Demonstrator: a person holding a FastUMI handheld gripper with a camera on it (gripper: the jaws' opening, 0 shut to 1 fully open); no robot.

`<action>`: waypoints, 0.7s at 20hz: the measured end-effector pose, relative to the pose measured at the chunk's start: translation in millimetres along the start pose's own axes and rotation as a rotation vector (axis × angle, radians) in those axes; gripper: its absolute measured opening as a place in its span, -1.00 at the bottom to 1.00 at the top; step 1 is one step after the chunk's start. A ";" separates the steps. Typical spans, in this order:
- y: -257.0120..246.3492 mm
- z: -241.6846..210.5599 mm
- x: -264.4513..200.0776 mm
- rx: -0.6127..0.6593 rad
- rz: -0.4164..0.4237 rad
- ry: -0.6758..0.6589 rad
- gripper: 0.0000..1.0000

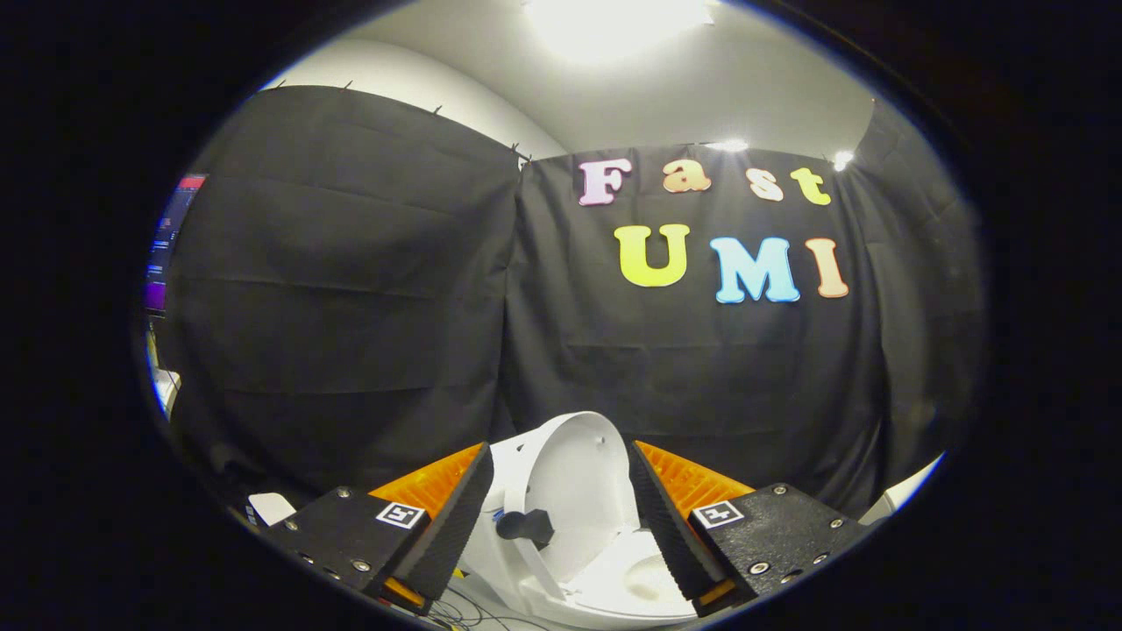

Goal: Open the toilet lid.

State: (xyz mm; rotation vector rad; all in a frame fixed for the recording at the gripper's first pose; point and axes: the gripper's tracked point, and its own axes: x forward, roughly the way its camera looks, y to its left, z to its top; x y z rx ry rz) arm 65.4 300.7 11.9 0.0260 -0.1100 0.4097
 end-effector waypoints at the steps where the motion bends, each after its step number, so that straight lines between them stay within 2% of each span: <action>1: -14.1 8.6 -6.4 -0.017 -0.011 -0.015 0.90; 3: -40.8 22.0 -15.5 -0.040 -0.036 -0.041 0.90; 7: -75.8 43.1 -24.4 -0.106 -0.014 -0.090 0.89; 10: -118.1 43.6 -33.9 -0.182 -0.050 -0.081 0.90; 14: -176.6 44.2 -43.8 -0.159 -0.102 -0.076 0.89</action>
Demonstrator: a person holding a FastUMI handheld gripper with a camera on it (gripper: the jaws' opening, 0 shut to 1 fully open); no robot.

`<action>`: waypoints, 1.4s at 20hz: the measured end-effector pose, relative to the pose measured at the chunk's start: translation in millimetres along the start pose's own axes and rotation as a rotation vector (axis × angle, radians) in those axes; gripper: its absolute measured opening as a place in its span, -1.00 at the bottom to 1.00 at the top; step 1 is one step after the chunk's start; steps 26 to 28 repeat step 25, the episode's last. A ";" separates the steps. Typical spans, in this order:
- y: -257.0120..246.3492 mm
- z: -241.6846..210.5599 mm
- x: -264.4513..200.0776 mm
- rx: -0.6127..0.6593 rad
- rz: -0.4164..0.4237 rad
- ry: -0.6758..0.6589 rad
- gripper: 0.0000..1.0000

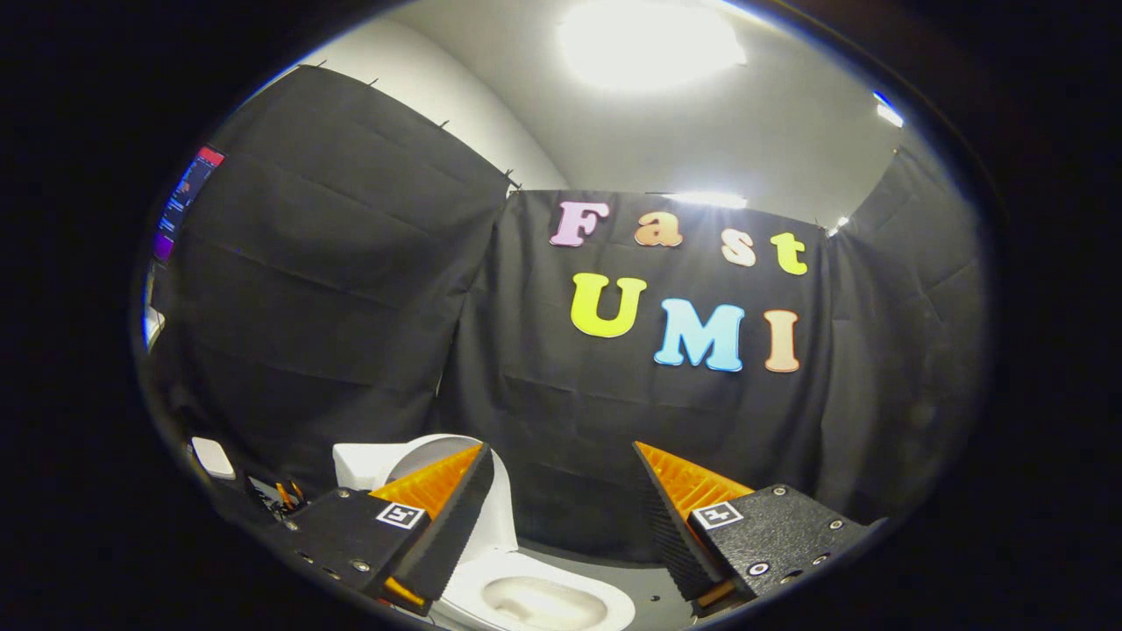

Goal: Open the toilet lid.

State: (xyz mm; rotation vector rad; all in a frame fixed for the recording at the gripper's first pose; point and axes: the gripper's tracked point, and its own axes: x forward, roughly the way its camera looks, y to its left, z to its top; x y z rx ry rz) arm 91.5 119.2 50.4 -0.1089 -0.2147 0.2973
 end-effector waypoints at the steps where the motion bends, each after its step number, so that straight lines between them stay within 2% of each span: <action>1: -16.2 -1.7 -2.4 0.001 -0.021 0.002 0.89; 7: -86.0 -31.0 -20.2 -0.029 -0.074 0.073 0.90; 12: -116.5 -49.6 -46.3 0.013 -0.113 0.119 0.89; 19: -137.5 -48.6 -86.7 0.035 -0.188 0.113 0.90; 25: -133.1 -33.0 -132.0 0.025 -0.238 0.104 0.90; 28: -133.1 -33.0 -132.0 0.025 -0.238 0.104 0.90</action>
